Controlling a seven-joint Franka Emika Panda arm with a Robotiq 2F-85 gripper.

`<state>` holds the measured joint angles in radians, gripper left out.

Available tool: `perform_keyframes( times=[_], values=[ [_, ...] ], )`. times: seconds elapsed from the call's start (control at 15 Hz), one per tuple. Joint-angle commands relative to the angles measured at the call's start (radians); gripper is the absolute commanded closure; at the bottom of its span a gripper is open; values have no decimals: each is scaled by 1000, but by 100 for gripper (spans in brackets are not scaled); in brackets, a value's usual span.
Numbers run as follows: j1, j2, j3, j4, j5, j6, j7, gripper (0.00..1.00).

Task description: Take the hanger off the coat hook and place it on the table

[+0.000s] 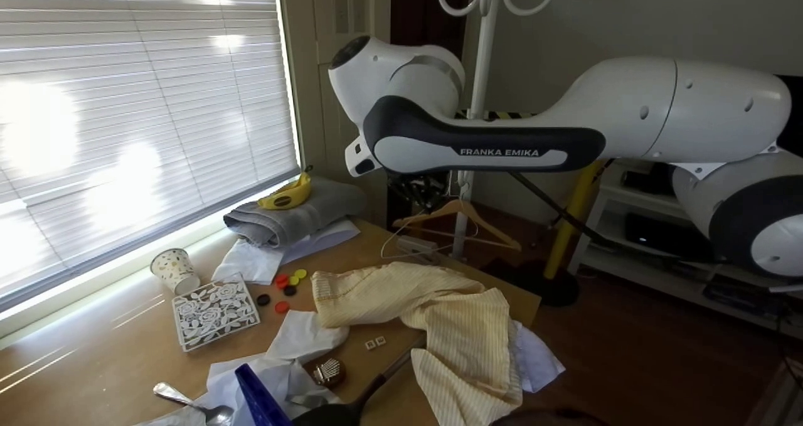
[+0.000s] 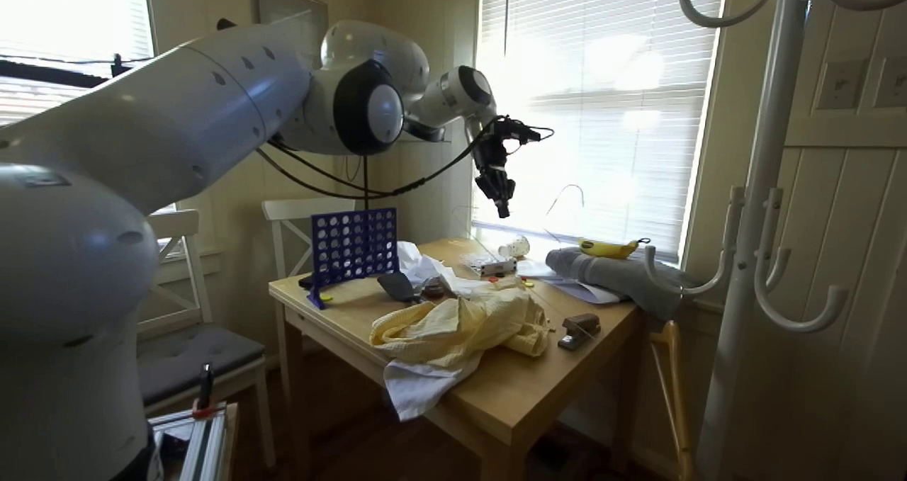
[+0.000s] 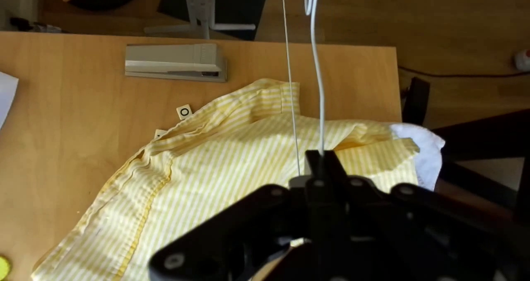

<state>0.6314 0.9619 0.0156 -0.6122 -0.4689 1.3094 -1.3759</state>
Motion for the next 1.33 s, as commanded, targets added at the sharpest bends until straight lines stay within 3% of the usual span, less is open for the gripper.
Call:
perform_keyframes(
  times=[0.0,0.6,0.67,1.07,1.27],
  values=[
    [53,53,-39,62,-95,-13,-159,99],
    [98,113,-33,72,-128,86,-566,99],
    [93,68,-32,3,-106,64,-466,97],
    [97,82,-32,17,-106,83,-524,97],
    [141,135,-92,75,-164,29,-553,99]
  ],
)
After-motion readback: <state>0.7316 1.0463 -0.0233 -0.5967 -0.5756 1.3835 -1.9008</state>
